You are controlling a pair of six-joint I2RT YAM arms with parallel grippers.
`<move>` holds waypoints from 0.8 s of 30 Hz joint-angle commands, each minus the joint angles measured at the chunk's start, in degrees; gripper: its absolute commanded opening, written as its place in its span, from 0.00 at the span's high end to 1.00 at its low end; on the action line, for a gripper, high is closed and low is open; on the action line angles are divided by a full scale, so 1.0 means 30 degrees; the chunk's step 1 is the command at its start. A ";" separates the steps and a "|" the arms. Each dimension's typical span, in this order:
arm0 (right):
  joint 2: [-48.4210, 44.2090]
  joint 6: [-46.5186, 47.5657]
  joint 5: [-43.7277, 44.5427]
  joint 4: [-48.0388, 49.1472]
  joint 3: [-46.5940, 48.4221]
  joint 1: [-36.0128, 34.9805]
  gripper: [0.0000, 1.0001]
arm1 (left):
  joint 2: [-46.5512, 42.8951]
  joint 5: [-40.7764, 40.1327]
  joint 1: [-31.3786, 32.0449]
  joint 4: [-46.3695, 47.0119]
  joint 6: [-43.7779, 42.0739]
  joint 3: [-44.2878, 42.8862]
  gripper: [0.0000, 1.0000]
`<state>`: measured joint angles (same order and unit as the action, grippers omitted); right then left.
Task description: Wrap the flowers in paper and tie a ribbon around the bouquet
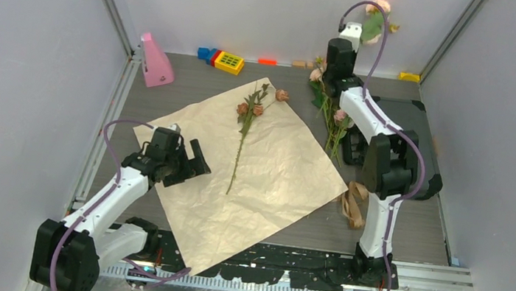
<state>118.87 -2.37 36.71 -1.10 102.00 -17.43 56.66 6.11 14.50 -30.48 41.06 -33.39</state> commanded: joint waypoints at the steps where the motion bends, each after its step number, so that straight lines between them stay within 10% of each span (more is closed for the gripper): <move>1: -0.1638 0.7025 0.1601 0.6860 0.0527 0.0154 0.99 | -0.0327 0.0130 0.0000 0.0404 -0.0370 -0.0026 0.00; 7: -0.2375 0.8297 0.0580 0.8264 0.1148 0.0029 0.99 | -0.0699 -0.0080 0.0000 0.0000 -0.0418 -0.0172 0.00; 16: -0.8235 -1.0737 -1.0593 0.0017 -0.4194 -0.1246 0.99 | -0.0700 0.0460 0.0000 0.0354 -0.0152 -0.0497 0.00; 24: -0.6450 -1.3813 -0.7228 0.2296 -0.8106 -0.7581 0.99 | -0.0795 0.1410 0.0000 0.0648 0.0020 -0.0483 0.00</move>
<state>93.30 -33.32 11.79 2.92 82.63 -33.34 55.16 8.25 14.50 -30.33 41.15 -33.39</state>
